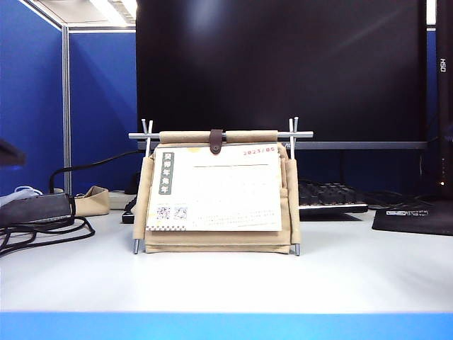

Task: Turn one page of the calendar.

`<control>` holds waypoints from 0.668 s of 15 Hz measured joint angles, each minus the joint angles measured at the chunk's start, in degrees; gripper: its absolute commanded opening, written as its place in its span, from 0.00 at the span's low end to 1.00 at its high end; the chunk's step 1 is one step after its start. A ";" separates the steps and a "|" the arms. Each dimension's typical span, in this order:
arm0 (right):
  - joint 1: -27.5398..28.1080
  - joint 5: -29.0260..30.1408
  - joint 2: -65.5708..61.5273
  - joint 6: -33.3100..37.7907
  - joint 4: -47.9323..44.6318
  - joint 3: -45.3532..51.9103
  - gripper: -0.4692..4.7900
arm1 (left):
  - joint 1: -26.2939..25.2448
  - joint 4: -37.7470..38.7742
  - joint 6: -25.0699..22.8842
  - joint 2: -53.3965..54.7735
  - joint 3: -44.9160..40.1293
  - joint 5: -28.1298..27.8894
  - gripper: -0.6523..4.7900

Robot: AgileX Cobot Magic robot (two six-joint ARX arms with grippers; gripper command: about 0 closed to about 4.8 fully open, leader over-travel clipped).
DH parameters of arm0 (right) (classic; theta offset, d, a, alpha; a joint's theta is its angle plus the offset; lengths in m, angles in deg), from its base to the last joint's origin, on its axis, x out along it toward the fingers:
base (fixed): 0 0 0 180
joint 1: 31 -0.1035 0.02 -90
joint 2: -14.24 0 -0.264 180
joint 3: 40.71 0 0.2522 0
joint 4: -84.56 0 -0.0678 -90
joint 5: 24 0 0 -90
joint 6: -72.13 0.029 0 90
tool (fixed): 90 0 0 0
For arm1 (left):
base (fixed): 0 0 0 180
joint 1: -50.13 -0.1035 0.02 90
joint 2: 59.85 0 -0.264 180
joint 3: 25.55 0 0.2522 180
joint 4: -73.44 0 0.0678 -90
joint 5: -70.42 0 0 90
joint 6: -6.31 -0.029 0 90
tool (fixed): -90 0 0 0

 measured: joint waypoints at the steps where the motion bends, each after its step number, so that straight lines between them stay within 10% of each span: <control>1: -0.02 0.11 -0.02 -0.15 -1.31 -0.02 0.20 | 0.00 -0.26 -0.20 0.02 0.57 0.00 0.12; 7: -1.90 -2.29 -0.07 -2.89 -3.82 -1.81 0.20 | 0.00 -0.98 -0.63 0.00 2.43 -0.50 0.12; 10: -6.60 -4.48 -3.21 -4.26 -9.14 -7.63 0.46 | 0.00 -1.60 -4.87 0.39 7.91 -1.88 0.22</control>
